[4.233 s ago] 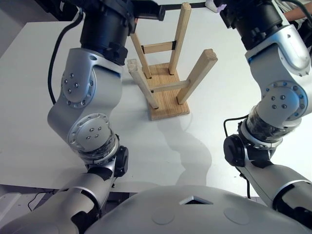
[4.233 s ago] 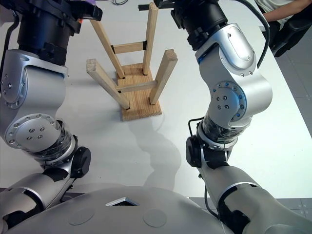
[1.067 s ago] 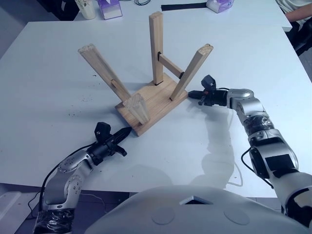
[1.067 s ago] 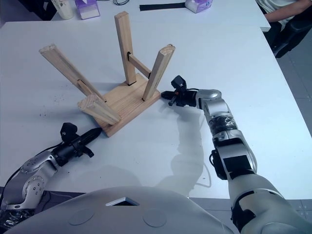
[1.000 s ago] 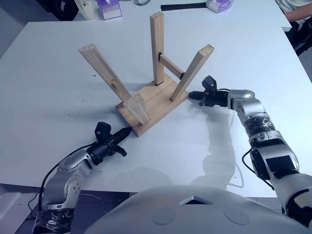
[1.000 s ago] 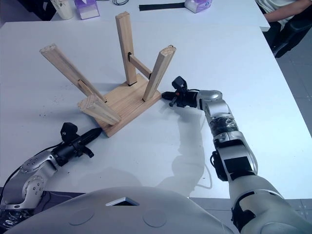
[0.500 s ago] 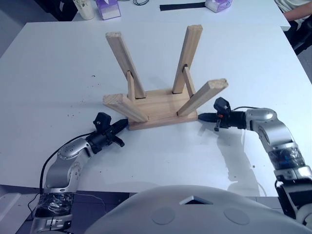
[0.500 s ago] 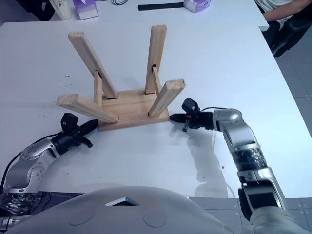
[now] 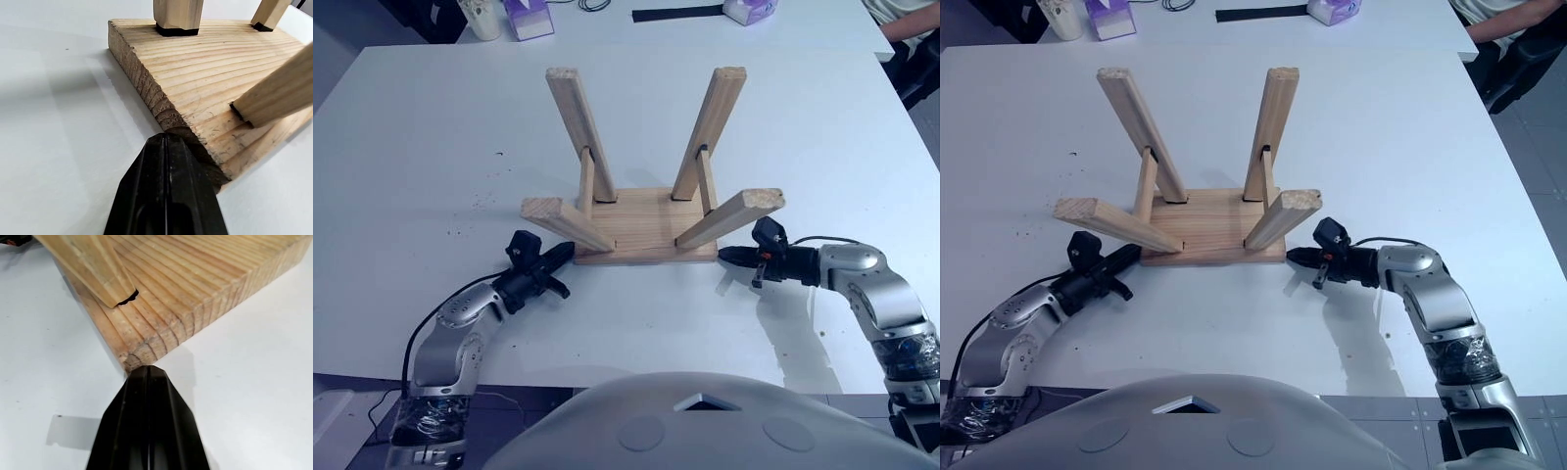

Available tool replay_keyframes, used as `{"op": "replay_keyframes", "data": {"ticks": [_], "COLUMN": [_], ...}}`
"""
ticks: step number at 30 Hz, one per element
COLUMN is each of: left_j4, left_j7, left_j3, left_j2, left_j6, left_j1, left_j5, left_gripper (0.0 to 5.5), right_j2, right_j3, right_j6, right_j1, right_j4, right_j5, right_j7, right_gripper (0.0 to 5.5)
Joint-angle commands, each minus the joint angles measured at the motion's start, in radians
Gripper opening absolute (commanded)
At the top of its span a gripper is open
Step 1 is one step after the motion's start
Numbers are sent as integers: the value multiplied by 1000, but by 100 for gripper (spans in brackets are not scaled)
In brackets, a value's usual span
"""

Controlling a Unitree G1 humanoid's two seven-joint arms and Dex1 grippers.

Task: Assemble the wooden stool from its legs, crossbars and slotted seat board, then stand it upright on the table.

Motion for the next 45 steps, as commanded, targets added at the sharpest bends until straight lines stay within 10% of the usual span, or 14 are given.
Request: {"op": "replay_keyframes", "data": {"ticks": [1,10,45], "left_j4": [38,-73,38], "left_j7": [18,55,-225], "left_j3": [-2,247,-28], "left_j2": [-16,-4,108], "left_j6": [-31,4,-12], "left_j1": [0,76,-30], "left_j5": [36,-112,6], "left_gripper": [4,4,4], "right_j2": [-43,-119,-28], "right_j3": [24,-42,79], "right_j6": [-54,-102,-116], "right_j1": [10,23,-70], "right_j4": [28,73,71], "right_j5": [-21,-9,-30], "right_j7": [35,50,33], "right_gripper": [0,0,0]}}
